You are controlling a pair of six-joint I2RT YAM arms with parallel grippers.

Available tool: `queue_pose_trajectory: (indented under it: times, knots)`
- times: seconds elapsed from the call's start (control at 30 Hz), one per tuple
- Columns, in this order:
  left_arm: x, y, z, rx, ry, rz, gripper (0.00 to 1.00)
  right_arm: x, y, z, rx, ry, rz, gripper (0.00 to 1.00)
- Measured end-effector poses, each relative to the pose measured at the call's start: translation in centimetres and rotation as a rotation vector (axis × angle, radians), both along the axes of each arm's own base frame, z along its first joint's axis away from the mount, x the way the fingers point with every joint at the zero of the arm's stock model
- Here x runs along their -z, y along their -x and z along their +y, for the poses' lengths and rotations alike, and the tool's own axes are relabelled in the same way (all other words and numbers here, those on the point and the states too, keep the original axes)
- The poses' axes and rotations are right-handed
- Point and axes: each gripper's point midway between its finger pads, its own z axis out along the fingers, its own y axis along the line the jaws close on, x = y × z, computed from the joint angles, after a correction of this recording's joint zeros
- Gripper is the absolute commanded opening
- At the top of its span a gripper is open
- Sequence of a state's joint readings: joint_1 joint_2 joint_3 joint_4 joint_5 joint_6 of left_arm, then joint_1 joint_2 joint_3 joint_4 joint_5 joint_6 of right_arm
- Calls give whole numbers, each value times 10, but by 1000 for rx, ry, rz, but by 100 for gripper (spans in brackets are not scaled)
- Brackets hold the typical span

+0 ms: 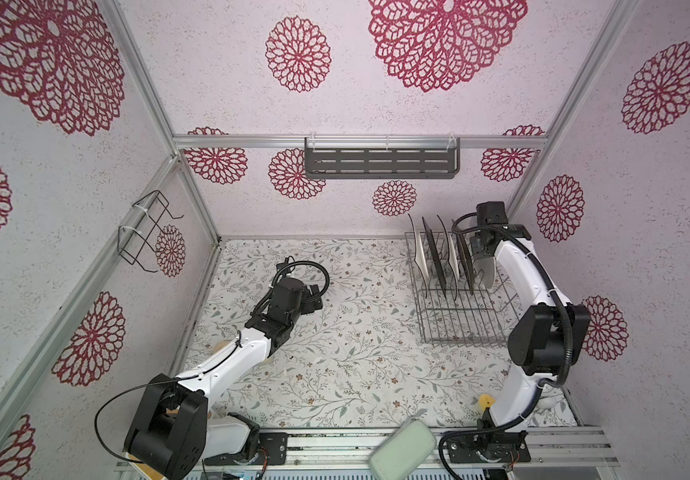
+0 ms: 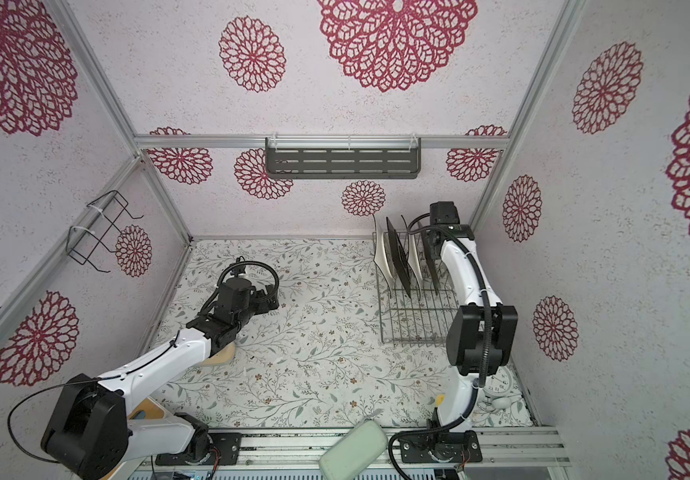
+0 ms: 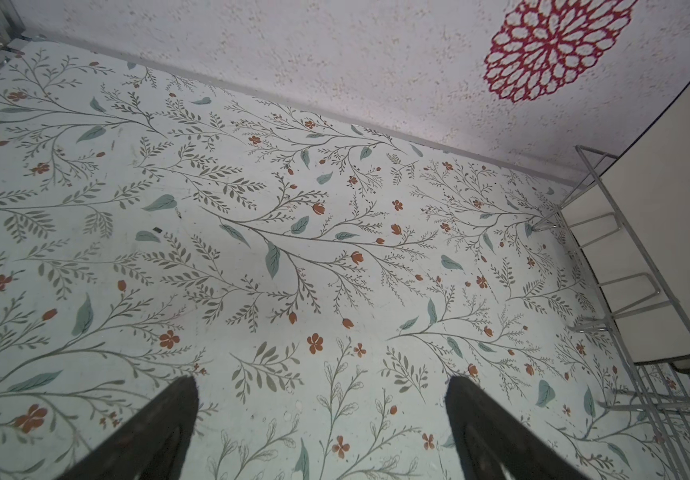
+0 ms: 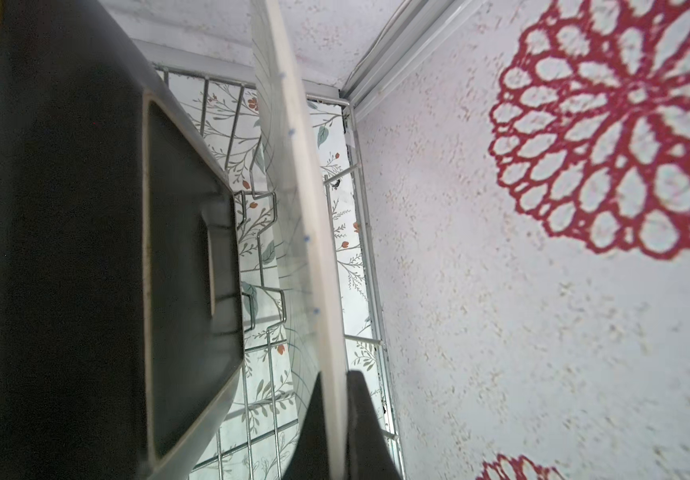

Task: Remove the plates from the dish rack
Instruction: 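Close the right gripper on the rim of the white plaid plate, then lift the plaid plate up out of the rack with the right gripper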

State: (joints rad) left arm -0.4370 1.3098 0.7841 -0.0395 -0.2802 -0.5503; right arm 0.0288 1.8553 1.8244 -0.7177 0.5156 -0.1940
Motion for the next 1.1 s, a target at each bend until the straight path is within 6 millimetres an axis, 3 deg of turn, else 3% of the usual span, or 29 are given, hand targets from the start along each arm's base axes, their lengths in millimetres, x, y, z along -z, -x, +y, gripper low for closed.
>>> queue_pose_trajectory:
  times: [0.23, 0.63, 0.9, 1.1]
  knots:
    - [-8, 6, -2, 10, 3, -9, 97, -25, 9, 1, -9, 1, -54, 0]
    - [-15, 15, -15, 39, -16, -4, 97, -51, 25, 6, -29, 20, -123, 0]
    - [-25, 21, -13, 34, -13, -9, 97, -82, 37, 21, -61, 50, -184, 0]
    - [-30, 27, -12, 33, 2, -1, 97, -120, 55, 43, -107, 46, -284, 0]
